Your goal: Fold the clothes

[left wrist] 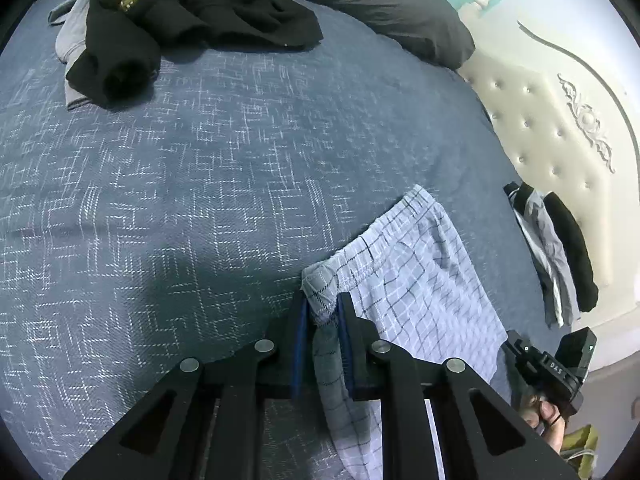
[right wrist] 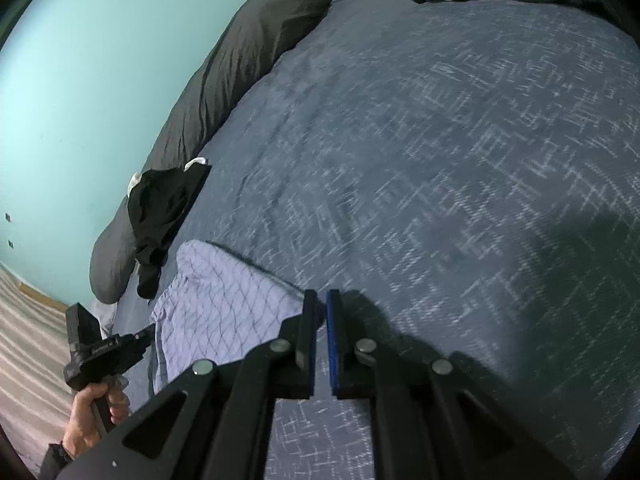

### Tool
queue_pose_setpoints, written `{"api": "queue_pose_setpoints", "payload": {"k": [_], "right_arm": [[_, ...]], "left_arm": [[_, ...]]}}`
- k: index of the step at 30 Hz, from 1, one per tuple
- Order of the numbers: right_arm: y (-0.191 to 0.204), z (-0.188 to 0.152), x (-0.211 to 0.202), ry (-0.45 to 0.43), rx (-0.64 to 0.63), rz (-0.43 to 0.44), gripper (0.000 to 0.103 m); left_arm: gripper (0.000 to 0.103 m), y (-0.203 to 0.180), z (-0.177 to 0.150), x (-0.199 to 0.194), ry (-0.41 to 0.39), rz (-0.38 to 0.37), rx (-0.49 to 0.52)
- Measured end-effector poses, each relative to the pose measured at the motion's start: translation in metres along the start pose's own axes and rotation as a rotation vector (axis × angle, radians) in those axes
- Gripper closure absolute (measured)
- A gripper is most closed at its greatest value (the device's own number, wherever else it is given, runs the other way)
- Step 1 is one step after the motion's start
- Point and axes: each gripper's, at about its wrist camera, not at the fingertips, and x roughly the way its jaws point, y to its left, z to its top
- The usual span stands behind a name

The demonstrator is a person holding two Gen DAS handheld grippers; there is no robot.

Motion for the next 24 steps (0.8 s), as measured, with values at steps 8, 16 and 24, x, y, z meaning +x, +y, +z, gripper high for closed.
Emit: {"api": "queue_pose_setpoints", "payload": {"k": [8,16,24], "right_arm": [[0.03,0.006,-0.005,0.062,-0.129,0.045,0.07],[0.098,0.043,0.04,0.243,-0.276,0.11,0.059],[0.17,0.076,0.13,0.462,-0.429,0.083,0.053]], "left_arm": [[0.087,0.003,0.0,0.003,0.002,-0.008,-0.001],[0.086,0.006,0.002,0.008,-0.001,-0.016,-0.001],[0.086,0.016,0.0,0.005,-0.008,-0.053,-0.028]]}}
